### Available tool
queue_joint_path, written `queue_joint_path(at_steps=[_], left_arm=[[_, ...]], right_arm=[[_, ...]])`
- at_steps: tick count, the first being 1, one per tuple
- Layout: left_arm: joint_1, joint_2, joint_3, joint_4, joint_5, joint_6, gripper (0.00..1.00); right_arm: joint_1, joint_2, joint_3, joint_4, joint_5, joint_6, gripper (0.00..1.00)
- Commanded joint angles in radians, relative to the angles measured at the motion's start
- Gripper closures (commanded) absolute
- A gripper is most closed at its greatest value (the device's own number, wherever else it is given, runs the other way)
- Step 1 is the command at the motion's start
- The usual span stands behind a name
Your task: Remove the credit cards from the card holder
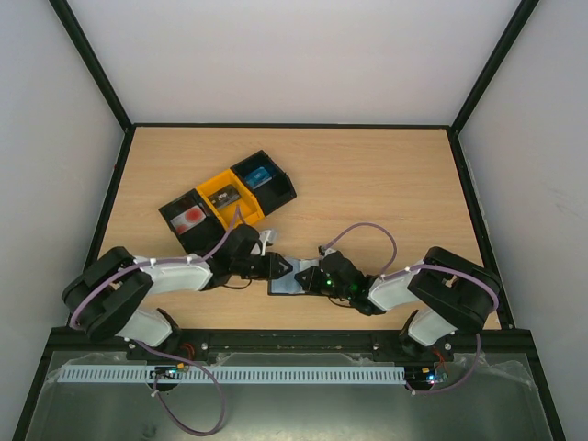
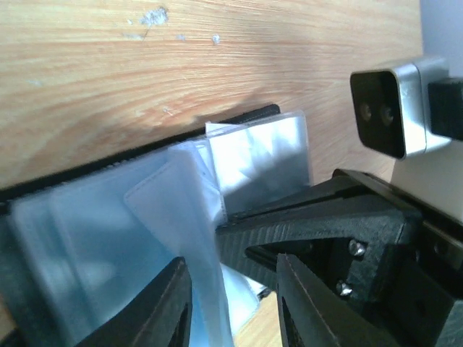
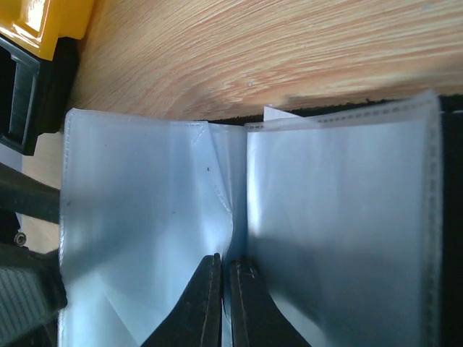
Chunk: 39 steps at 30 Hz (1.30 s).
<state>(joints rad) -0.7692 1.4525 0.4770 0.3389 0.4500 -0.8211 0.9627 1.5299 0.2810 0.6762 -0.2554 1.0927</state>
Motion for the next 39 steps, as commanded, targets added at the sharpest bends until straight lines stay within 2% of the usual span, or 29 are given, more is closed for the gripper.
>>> queue_joint_path(at_steps=[1, 4, 7, 21, 30, 39], left_arm=[[0.012, -0.052, 0.026, -0.129, -0.113, 0.060, 0.58], [0.027, -0.052, 0.021, -0.147, -0.132, 0.070, 0.51], [0.034, -0.040, 0.020, -0.148, -0.130, 0.075, 0.49], [0.044, -0.005, 0.013, -0.094, -0.085, 0.068, 0.48], [0.044, -0.052, 0.024, -0.127, -0.084, 0.060, 0.46], [0.044, -0.051, 0.013, -0.088, -0.063, 0.047, 0.46]], right_arm=[[0.009, 0.004, -0.028, -0.096, -0.018, -0.002, 0.95], [0.010, 0.007, -0.029, -0.093, -0.020, -0.001, 0.95], [0.010, 0.006, -0.030, -0.094, -0.019, -0.001, 0.95], [0.009, 0.014, -0.024, -0.091, -0.022, -0.001, 0.95], [0.009, 0.015, -0.029, -0.090, -0.022, -0.002, 0.95], [0.008, 0.018, -0.028, -0.087, -0.025, -0.004, 0.95]])
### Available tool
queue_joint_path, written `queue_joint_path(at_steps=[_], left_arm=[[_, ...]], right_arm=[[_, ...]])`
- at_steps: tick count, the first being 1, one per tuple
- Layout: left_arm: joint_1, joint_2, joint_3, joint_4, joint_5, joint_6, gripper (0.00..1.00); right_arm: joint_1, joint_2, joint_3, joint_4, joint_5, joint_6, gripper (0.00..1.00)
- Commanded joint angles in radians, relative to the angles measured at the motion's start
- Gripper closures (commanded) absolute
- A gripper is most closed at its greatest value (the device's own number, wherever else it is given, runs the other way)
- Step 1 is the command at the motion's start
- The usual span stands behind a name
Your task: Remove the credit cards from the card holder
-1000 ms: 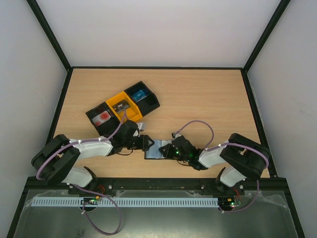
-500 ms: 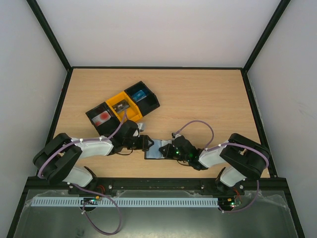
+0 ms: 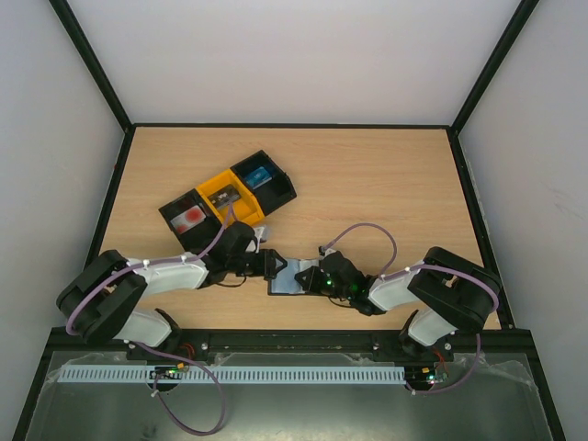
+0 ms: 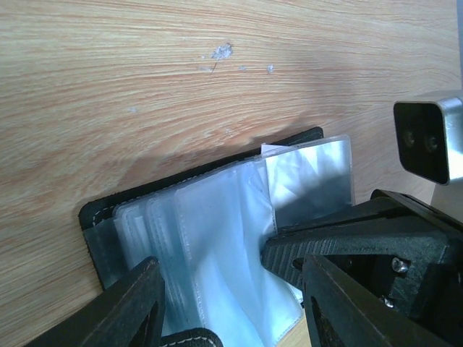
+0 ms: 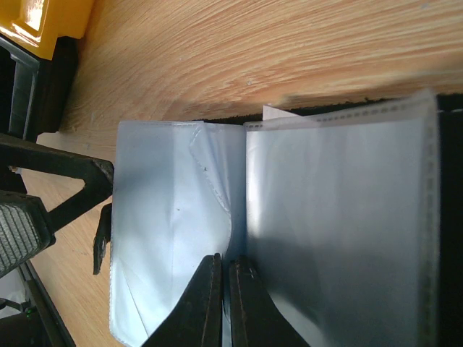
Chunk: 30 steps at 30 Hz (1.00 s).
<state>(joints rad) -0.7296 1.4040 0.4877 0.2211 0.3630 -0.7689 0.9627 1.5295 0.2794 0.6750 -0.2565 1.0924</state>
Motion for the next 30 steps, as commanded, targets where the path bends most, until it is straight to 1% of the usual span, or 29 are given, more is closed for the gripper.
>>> queue_joint_path(at_steps=[1, 5, 10, 15, 21, 30], left_arm=[[0.004, 0.006, -0.002, 0.041, 0.034, -0.007, 0.45], [0.004, 0.033, -0.005, 0.073, 0.060, -0.009, 0.45], [0.004, 0.065, -0.007, 0.065, 0.028, -0.001, 0.45], [0.004, 0.082, -0.015, 0.071, 0.028, -0.005, 0.45], [0.004, 0.035, -0.003, -0.014, -0.024, 0.025, 0.44], [0.004, 0.038, -0.016, 0.011, -0.004, 0.012, 0.44]], right_arm=[[0.008, 0.018, -0.027, -0.086, -0.023, -0.003, 0.95], [0.008, 0.017, -0.029, -0.086, -0.024, -0.003, 0.95], [0.008, 0.014, -0.031, -0.087, -0.023, -0.002, 0.95], [0.009, 0.015, -0.031, -0.088, -0.021, -0.003, 0.95], [0.009, 0.008, -0.034, -0.091, -0.019, -0.004, 0.95], [0.010, 0.018, -0.040, -0.084, -0.021, -0.002, 0.95]])
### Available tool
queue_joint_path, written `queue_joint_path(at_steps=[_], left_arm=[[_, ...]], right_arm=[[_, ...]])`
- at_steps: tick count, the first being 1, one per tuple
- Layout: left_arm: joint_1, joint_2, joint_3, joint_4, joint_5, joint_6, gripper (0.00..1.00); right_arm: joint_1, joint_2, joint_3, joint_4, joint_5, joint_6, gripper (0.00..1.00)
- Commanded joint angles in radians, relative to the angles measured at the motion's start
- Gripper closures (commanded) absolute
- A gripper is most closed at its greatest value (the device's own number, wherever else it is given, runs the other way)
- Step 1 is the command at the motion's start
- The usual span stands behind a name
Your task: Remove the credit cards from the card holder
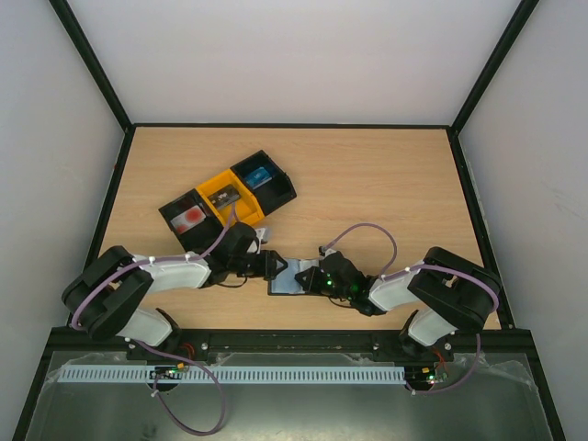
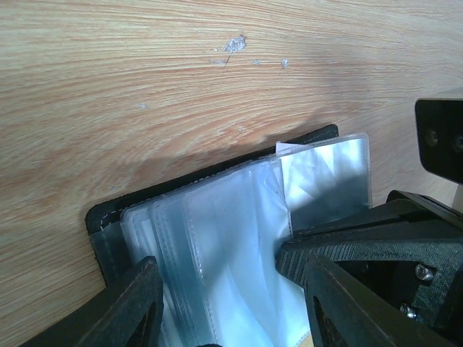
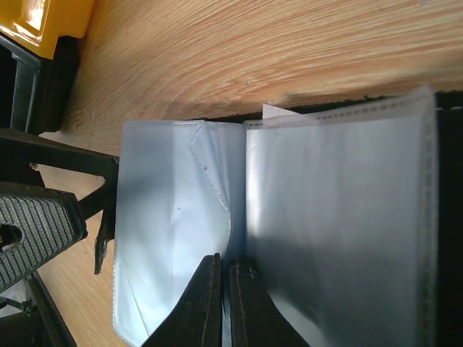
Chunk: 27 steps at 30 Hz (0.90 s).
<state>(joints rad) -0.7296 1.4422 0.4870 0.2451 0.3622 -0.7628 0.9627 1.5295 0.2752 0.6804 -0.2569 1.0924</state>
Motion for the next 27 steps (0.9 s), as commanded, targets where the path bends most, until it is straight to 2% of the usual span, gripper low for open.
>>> queue_joint_path(at_steps=[1, 9, 15, 25, 27], left_arm=[[0.004, 0.006, -0.016, -0.007, 0.001, 0.004, 0.44], [0.004, 0.040, -0.025, 0.083, 0.082, -0.025, 0.45], [0.004, 0.014, -0.024, 0.086, 0.109, -0.043, 0.55], [0.003, 0.006, -0.023, 0.112, 0.156, -0.072, 0.96], [0.001, 0.005, -0.019, 0.119, 0.166, -0.084, 0.97]], right_arm=[[0.009, 0.017, -0.036, -0.090, -0.022, -0.002, 0.95], [0.009, 0.014, -0.034, -0.088, -0.021, -0.006, 0.95], [0.010, 0.021, -0.036, -0.070, -0.030, -0.003, 0.94], [0.009, 0.025, -0.034, -0.047, -0.038, -0.003, 0.95], [0.010, 0.034, -0.037, -0.014, -0.047, 0.007, 0.96]])
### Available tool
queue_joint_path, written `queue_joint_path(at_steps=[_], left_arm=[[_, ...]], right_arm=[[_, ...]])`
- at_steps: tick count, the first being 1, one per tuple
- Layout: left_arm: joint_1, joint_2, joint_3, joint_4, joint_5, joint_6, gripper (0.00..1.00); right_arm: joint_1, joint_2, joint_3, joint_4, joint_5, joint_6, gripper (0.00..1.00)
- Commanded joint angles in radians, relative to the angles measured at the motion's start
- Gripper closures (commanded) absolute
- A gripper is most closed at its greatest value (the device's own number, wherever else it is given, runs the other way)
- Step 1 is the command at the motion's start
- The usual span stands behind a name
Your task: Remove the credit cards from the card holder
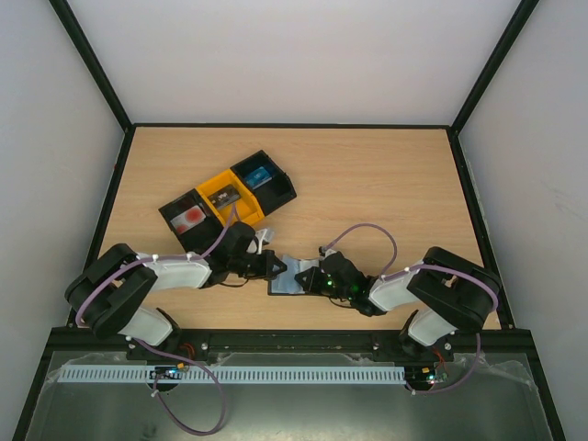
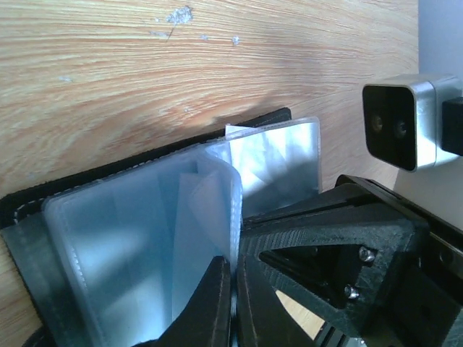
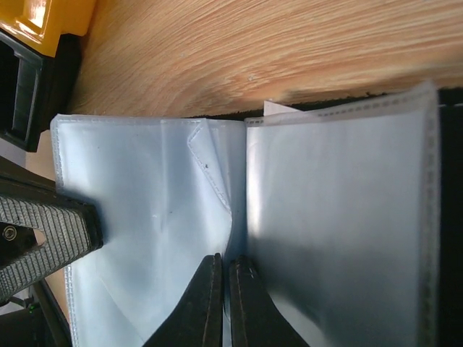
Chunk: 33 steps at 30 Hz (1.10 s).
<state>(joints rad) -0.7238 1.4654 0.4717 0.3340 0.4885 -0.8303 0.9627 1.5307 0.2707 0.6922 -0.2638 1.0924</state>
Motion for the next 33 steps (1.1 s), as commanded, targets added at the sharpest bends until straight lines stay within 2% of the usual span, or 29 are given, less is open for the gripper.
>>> queue_joint_path(at_steps=[1, 5, 7, 13, 17, 26, 33], left_arm=[[-0.006, -0.017, -0.003, 0.035, 0.046, -0.024, 0.97], [-0.024, -0.011, 0.022, 0.048, 0.072, -0.044, 0.97], [-0.034, -0.005, 0.042, 0.039, 0.074, -0.044, 0.97], [-0.042, 0.014, 0.067, 0.001, 0.035, -0.031, 0.95], [-0.052, 0.039, 0.083, -0.009, 0.051, -0.017, 0.97], [-0.070, 0.087, 0.148, -0.033, 0.027, -0.018, 0.95], [-0.091, 0.159, 0.198, -0.032, 0.019, -0.016, 0.83]], right_arm=[[0.010, 0.039, -0.035, -0.006, -0.048, 0.013, 0.96], [0.010, 0.061, -0.035, 0.048, -0.086, 0.022, 0.95], [0.011, 0.052, -0.030, 0.037, -0.097, 0.009, 0.91], [0.011, -0.112, -0.036, -0.152, 0.025, -0.047, 0.75], [0.010, -0.213, -0.061, -0.212, 0.046, -0.075, 0.70], [0.011, -0.473, -0.128, -0.310, 0.097, -0.079, 0.68], [0.011, -0.662, -0.142, -0.399, 0.106, -0.091, 0.66]])
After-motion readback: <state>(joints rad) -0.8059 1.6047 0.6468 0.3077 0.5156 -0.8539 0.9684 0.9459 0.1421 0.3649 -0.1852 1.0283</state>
